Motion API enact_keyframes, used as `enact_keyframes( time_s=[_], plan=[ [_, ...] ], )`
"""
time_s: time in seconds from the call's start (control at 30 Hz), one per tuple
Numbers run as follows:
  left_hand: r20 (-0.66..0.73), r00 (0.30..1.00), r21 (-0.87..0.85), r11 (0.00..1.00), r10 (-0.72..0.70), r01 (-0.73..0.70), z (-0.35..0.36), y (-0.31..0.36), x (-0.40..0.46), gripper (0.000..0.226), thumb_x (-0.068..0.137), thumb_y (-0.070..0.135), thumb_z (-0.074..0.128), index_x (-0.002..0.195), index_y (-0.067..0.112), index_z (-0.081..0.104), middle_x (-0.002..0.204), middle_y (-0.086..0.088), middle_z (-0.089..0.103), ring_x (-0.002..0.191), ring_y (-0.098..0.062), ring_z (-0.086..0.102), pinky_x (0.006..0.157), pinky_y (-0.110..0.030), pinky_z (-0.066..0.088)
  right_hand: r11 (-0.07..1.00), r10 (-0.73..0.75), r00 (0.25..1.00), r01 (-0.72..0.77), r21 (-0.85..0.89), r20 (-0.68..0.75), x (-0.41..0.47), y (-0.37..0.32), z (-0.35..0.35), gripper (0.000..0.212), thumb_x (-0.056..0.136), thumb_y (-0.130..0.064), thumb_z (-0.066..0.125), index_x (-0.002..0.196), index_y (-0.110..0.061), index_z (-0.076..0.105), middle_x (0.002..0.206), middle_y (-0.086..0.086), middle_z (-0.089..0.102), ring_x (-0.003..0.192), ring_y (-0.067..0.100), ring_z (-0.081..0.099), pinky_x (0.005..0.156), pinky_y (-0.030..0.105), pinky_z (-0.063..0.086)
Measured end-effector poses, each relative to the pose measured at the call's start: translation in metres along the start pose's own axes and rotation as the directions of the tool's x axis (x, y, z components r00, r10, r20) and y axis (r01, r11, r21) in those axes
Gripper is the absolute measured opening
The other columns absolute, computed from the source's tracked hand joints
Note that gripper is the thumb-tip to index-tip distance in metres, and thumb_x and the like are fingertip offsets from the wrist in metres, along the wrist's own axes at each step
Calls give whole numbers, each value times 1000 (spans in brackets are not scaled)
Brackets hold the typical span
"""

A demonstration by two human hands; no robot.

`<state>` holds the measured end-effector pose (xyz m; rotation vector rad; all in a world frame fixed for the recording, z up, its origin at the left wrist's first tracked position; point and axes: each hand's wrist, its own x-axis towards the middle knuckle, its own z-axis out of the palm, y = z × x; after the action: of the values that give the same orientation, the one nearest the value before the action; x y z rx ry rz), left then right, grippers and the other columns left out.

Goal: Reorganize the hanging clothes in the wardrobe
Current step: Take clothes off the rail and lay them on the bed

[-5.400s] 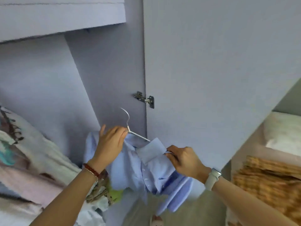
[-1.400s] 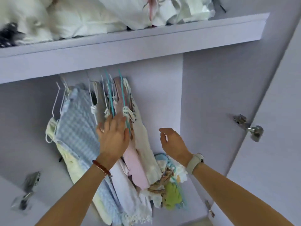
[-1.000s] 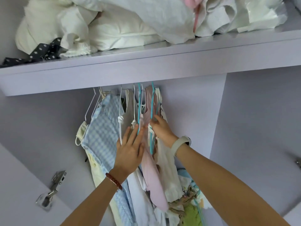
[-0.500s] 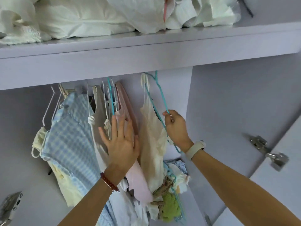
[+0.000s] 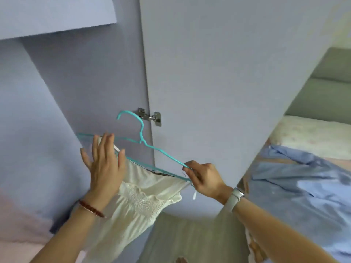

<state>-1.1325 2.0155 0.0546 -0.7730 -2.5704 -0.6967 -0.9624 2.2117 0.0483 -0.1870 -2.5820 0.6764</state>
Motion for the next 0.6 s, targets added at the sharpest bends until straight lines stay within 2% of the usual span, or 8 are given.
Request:
enact_keyframes(
  time_s=[0.07, 0.2, 0.27, 0.33, 0.37, 0.47, 0.6],
  plan=[
    [22, 992, -61, 990, 127, -125, 22, 31, -4, 47, 89, 31, 33, 118, 1, 54, 123, -21, 53, 127, -39, 40, 104, -63, 13, 992, 82, 996, -84, -93, -28, -40, 18, -25, 22, 87, -19, 50, 90, -3, 65, 47, 9, 56, 43, 32, 53, 46, 30, 44],
    [77, 933, -168, 927, 352, -336, 56, 99, -11, 36, 88, 25, 38, 96, 2, 63, 101, -23, 56, 107, -41, 54, 97, -62, 27, 944, 226, 960, -257, -206, -164, -123, 43, -83, 24, 88, -22, 50, 84, -5, 65, 48, 6, 57, 42, 30, 53, 39, 28, 42],
    [100, 865, -255, 853, 492, -456, 70, 137, -20, 35, 88, 23, 39, 89, -2, 62, 87, -24, 59, 82, -43, 60, 79, -56, 44, 891, 291, 921, -359, -278, -258, -161, 53, -108, 16, 85, -17, 56, 82, -6, 66, 49, 5, 57, 41, 30, 53, 36, 28, 41],
    [108, 791, -324, 774, 602, -544, 82, 178, -36, 26, 88, 18, 43, 82, -2, 59, 72, -21, 60, 61, -42, 59, 60, -49, 47, 823, 346, 855, -474, -312, -386, -200, 64, -130, 9, 80, -13, 61, 80, -6, 67, 48, 4, 57, 40, 28, 53, 34, 25, 40],
    [112, 767, -360, 745, 632, -562, 87, 200, -46, 19, 88, 13, 47, 81, -1, 58, 70, -20, 60, 57, -41, 57, 56, -47, 46, 785, 374, 808, -537, -308, -456, -219, 69, -140, 9, 79, -14, 62, 79, -7, 68, 48, 3, 57, 40, 26, 54, 34, 24, 40],
    [138, 722, -487, 681, 678, -547, 100, 266, -81, 6, 86, 0, 60, 80, -1, 58, 76, -20, 63, 55, -42, 56, 54, -44, 44, 671, 425, 661, -688, -275, -618, -276, 84, -168, 21, 84, -22, 55, 78, -8, 69, 53, 2, 61, 47, 23, 60, 37, 22, 41],
    [90, 671, -619, 569, 736, -541, 109, 357, -113, 7, 88, 5, 59, 83, 0, 61, 81, -16, 64, 65, -39, 58, 56, -37, 39, 550, 399, 566, -777, -306, -721, -339, 97, -214, 15, 84, -16, 57, 79, -7, 68, 65, 3, 67, 58, 22, 64, 42, 24, 46]
  ],
)
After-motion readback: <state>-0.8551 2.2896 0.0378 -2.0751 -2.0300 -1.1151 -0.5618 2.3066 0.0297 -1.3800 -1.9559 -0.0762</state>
